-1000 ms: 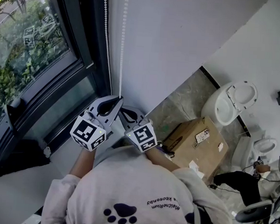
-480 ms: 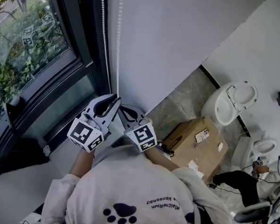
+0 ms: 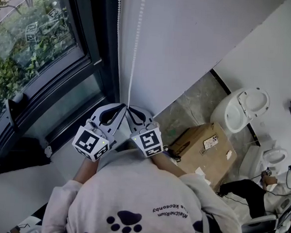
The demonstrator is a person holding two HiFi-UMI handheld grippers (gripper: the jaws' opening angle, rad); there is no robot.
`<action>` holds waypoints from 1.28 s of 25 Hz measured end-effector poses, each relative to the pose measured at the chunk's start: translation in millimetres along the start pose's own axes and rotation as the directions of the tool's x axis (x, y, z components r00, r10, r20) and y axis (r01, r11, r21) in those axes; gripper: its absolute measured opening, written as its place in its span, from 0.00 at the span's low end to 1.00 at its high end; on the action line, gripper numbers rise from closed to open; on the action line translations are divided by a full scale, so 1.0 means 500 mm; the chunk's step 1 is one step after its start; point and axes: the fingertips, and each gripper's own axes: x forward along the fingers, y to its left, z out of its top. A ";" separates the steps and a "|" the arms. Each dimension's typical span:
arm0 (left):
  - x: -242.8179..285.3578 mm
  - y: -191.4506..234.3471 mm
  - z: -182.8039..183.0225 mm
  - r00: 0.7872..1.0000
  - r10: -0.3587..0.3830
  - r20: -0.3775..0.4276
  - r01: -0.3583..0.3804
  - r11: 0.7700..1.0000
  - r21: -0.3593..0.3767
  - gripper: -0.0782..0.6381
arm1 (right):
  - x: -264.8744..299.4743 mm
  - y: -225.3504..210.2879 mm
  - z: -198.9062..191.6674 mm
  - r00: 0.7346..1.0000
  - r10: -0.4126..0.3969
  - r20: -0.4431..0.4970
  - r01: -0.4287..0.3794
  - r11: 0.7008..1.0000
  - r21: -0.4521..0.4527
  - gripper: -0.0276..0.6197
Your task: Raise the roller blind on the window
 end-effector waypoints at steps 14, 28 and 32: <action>-0.014 0.006 0.020 0.997 0.074 0.002 -0.074 0.997 0.020 0.12 | -0.058 -0.026 0.100 0.988 -0.078 0.136 0.065 0.993 0.099 0.22; -0.038 -0.019 0.086 0.981 0.186 0.047 -0.188 0.981 0.040 0.12 | -0.113 -0.006 0.244 0.966 -0.093 0.242 0.083 0.995 0.050 0.06; -0.044 -0.021 0.095 0.976 0.209 0.065 -0.212 0.977 0.040 0.12 | -0.120 -0.007 0.242 0.967 -0.100 0.234 0.091 0.995 0.047 0.06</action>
